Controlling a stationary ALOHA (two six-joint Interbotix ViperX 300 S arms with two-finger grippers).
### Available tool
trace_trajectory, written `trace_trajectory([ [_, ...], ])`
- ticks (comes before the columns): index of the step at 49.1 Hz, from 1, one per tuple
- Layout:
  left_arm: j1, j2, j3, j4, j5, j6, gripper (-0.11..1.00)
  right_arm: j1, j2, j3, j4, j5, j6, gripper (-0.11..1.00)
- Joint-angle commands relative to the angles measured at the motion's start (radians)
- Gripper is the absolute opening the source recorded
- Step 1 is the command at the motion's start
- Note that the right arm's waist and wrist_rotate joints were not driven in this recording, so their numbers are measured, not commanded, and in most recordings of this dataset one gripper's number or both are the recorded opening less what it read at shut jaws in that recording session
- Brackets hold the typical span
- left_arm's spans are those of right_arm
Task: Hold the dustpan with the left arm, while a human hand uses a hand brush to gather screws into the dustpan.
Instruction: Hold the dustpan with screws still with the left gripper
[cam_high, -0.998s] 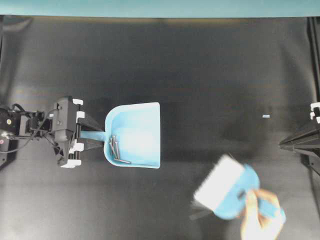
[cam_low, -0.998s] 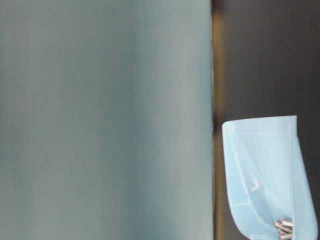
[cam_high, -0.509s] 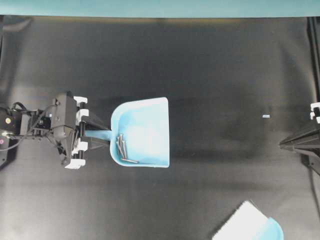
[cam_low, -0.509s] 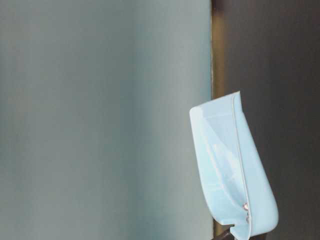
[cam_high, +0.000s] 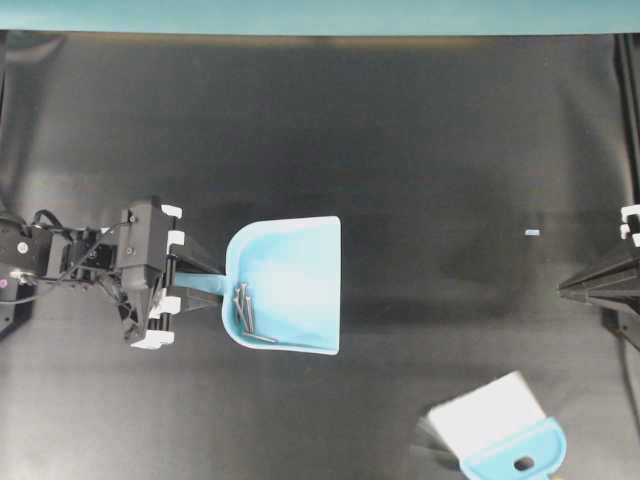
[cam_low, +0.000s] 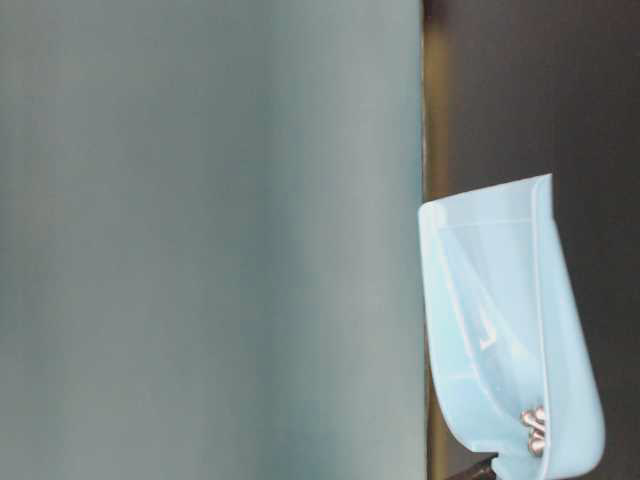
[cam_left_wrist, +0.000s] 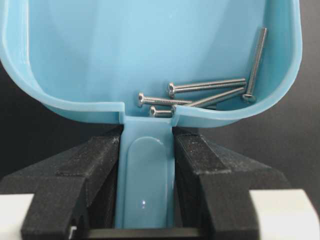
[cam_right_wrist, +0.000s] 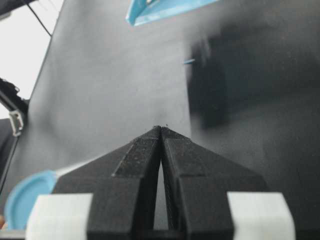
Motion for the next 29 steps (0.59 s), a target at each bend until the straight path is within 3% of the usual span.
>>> trace_trajectory([
  [1, -0.014, -0.005, -0.008, 0.003, 0.003, -0.002, 0.30, 0.000, 0.003, -0.005, -0.003, -0.003, 0.000, 0.00],
  [14, -0.018, -0.008, 0.008, 0.003, 0.114, -0.021, 0.30, 0.000, 0.003, -0.005, -0.002, -0.003, -0.002, 0.00],
  [29, -0.029, -0.008, 0.003, 0.003, 0.118, -0.026, 0.30, 0.000, 0.003, -0.005, -0.002, -0.003, 0.000, 0.00],
])
